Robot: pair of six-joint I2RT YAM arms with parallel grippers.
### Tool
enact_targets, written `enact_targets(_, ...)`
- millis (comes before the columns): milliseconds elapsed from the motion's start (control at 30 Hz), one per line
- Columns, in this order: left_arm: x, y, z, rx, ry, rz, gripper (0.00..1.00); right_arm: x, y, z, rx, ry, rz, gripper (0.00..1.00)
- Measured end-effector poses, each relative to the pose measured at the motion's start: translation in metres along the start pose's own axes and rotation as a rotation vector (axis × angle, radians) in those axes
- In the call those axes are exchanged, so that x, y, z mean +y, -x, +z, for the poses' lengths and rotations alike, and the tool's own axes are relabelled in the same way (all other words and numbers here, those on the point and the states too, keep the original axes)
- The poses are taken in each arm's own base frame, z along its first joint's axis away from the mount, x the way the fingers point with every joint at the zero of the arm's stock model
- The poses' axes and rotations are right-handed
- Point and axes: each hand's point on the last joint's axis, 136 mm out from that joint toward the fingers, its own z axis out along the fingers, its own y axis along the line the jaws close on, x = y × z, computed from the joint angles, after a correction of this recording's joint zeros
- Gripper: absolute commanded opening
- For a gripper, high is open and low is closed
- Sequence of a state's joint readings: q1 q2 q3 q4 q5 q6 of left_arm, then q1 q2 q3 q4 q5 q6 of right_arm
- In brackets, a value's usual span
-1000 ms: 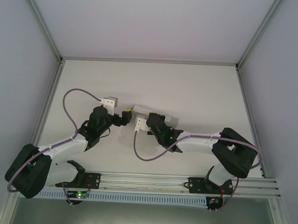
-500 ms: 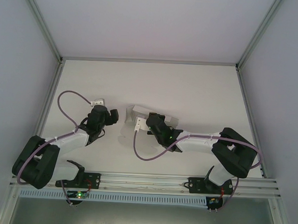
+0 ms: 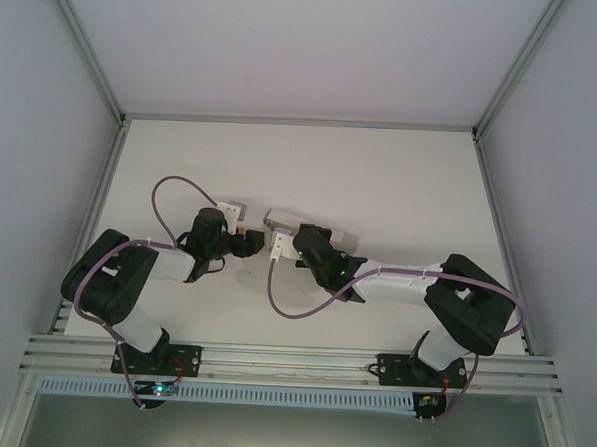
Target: Assemble paper box
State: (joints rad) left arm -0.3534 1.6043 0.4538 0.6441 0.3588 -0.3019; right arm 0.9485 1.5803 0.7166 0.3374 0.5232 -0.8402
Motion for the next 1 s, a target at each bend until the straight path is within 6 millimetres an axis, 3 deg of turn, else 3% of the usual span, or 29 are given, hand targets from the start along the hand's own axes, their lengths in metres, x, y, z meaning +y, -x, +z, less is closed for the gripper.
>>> enact_targets(400, -0.014, 0.013, 0.018, -0.060, -0.115, 0.132, 0.68, -0.004, -0.011, 0.005, 0.064, -0.010, -0.011, 0.00)
enact_targets(800, -0.044, 0.019, 0.020, -0.053, -0.285, 0.277, 0.41, -0.007, -0.017, 0.007, 0.092, 0.001, -0.016, 0.00)
enact_targets(1000, -0.044, 0.026, 0.031, -0.047, -0.295, 0.286, 0.46, -0.007, -0.020, 0.008, 0.108, 0.007, -0.017, 0.00)
